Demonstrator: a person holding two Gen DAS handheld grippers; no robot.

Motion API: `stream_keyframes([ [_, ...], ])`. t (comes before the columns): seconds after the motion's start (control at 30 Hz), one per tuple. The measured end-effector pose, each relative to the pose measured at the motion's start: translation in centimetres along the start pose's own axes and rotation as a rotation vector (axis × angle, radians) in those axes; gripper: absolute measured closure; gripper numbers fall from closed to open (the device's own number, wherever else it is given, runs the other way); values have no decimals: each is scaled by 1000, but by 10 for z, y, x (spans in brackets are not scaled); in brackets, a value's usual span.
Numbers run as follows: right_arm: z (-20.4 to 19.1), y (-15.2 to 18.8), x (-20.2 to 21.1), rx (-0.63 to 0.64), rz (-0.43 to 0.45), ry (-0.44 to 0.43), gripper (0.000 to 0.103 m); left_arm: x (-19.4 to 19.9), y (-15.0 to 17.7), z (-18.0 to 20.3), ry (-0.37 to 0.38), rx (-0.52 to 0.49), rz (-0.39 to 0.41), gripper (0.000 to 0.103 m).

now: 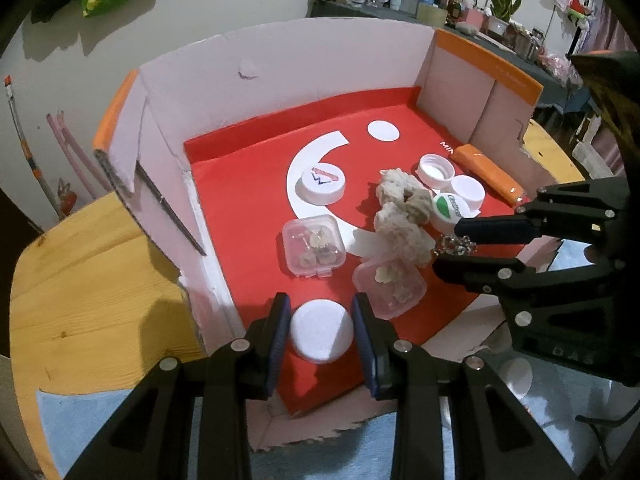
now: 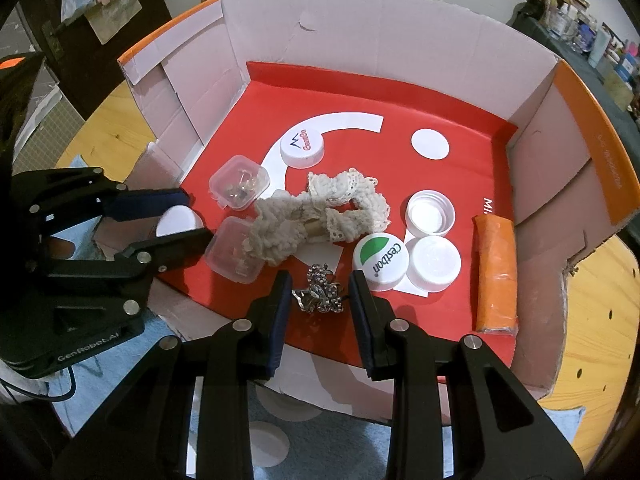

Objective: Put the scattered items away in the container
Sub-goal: 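Lower the white cap with left tool while right tool lowers the silver chain onto the red floor, then open the left tool to drop the white cap while right tool releases the chain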

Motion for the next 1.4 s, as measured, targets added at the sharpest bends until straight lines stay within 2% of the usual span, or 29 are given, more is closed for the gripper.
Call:
stream_keyframes([
  [0.63, 1, 3, -4, 1, -12, 1, 75, -1, -1, 0, -12, -10, -17, 67],
  [0.9, 1, 4, -3, 1, -11, 5, 75, -2, 0, 4, -10, -21, -18, 60],
  [1.4, 3, 5, -3, -5, -13, 4, 75, -4, -3, 7, -7, -17, -19, 57],
])
Point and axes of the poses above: each gripper's, at about its wrist camera, not at the fingertips, and x roughly against the way its jaws point, z to its right, y to its underside, the point moved 8 cm from there along -x, roughly the way its jaws point, and after that the axes turned 7 degrees about -z, right-handed, at the moved point
